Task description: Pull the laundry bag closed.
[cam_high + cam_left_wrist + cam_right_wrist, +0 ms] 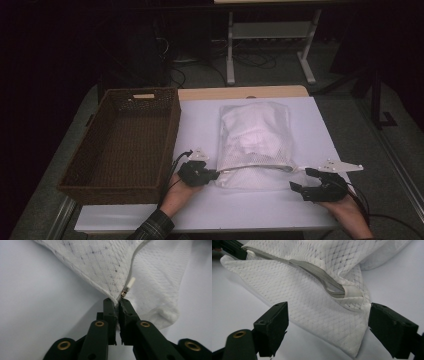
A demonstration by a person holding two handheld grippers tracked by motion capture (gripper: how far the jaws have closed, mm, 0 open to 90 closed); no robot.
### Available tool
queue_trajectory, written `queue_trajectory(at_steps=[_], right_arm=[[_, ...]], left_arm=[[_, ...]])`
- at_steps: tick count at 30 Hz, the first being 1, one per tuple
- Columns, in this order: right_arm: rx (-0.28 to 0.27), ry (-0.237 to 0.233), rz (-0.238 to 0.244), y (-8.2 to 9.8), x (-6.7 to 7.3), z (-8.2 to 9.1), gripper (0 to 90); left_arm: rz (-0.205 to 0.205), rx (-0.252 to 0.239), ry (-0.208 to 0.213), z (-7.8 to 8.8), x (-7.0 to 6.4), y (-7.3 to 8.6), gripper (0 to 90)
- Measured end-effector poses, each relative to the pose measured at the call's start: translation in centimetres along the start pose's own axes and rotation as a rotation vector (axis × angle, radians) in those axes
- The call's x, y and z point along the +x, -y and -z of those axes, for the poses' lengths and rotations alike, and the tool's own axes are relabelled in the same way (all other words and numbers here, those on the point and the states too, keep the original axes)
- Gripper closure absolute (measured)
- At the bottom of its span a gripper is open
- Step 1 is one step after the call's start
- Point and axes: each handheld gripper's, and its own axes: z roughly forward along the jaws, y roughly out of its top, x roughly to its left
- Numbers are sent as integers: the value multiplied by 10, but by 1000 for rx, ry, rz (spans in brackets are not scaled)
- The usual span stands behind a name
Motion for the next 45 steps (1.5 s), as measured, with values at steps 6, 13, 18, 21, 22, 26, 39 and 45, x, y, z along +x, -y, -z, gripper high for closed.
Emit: queue_trajectory(at_steps=[6,13,18,21,22,26,39,45], right_arm=[[-12,-21,10,-2,4,-1,159],[-56,-78,40,-9,15,2,140],[-57,-139,63,-13,23,-3,170],[-69,-165,81,-16,28,-8,245],[-74,-174,90,-17,29,-9,271],[-65,-219,98,-22,35,-19,309],[-80,-297,149,-39,58,-50,444],[-84,-334,179,-46,69,-63,516]], left_arm=[[7,-58,40,8,-1,-3,865],[8,-111,97,13,-6,-7,867],[-6,-121,136,13,-9,-7,866],[-13,-119,147,11,-10,-7,866],[-16,-118,147,11,-10,-7,866],[-17,-114,148,11,-10,-7,865],[-23,-108,141,11,-10,-7,865],[-23,-106,140,11,-10,-6,864]])
